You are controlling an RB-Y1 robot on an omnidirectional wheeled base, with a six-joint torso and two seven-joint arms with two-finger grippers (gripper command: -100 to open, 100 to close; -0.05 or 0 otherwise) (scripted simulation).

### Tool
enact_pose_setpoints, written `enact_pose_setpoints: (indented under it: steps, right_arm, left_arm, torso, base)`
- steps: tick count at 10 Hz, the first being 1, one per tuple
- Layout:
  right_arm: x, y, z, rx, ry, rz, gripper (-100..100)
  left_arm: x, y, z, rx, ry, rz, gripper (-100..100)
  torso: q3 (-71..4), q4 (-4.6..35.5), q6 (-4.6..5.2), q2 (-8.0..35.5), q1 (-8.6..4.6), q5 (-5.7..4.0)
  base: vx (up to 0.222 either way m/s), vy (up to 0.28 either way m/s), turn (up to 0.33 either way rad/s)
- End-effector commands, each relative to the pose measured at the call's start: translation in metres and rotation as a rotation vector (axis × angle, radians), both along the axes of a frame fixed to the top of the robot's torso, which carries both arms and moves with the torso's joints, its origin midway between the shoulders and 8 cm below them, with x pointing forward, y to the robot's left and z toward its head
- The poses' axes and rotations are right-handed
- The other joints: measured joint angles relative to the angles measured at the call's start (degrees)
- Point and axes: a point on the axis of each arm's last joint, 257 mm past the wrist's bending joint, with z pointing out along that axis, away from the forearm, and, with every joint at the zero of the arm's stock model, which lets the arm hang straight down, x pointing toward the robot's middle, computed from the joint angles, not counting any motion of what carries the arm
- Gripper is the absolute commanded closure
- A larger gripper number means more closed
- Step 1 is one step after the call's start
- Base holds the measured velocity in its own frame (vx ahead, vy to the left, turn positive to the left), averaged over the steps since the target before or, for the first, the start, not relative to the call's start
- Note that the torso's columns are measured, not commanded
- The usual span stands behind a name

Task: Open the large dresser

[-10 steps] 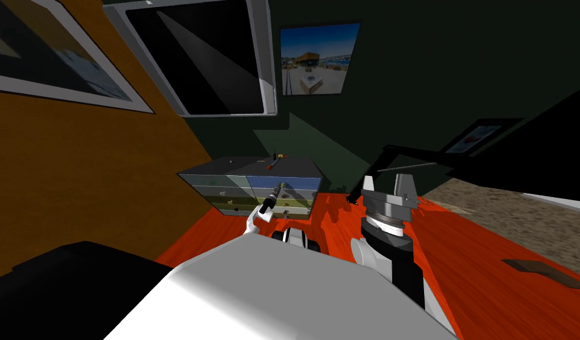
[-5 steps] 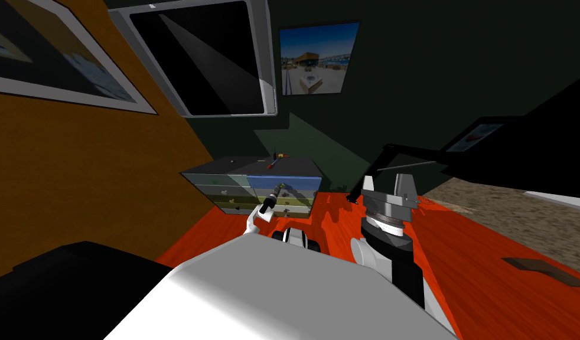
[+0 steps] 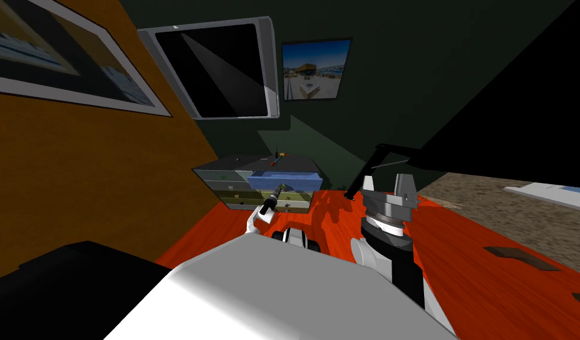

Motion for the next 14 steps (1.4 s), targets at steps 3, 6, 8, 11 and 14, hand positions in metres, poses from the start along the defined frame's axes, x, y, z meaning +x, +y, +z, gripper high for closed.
enact_pose_setpoints:
  steps: [3,6,8,11,14]
  right_arm:
    - [0.000,0.000,0.000,0.000,0.000,0.000,0]
    - [0.000,0.000,0.000,0.000,0.000,0.000,0]
    - [0.000,0.000,0.000,0.000,0.000,0.000,0]
    - [0.000,0.000,0.000,0.000,0.000,0.000,0]
    - [0.000,0.000,0.000,0.000,0.000,0.000,0]
  left_arm:
    - [-0.006,-0.002,-0.007,0.001,0.016,-0.002,100]
    - [-0.011,-0.005,-0.010,0.002,0.025,-0.007,100]
    - [-0.012,-0.006,-0.007,0.002,0.019,-0.010,100]
    - [-0.012,-0.008,0.010,0.002,0.006,-0.010,-100]
    - [-0.014,-0.009,0.026,0.004,0.006,-0.006,-100]
  torso:
    - [-0.27,0.01,0.08,-0.49,0.06,-0.02]
    - [-0.01,-0.07,0.05,-0.05,0.06,0.04]
    - [-0.30,0.00,0.14,-0.53,-0.04,-0.04]
    - [-0.17,-0.02,0.10,-0.35,0.02,0.00]
    - [-0.16,0.09,0.10,-0.25,-0.05,-0.06]
  base:
    - [-0.140,-0.032,0.018]
    - [-0.219,-0.031,0.022]
    - [-0.125,-0.027,0.020]
    - [-0.097,-0.001,-0.001]
    - [0.039,0.010,-0.008]
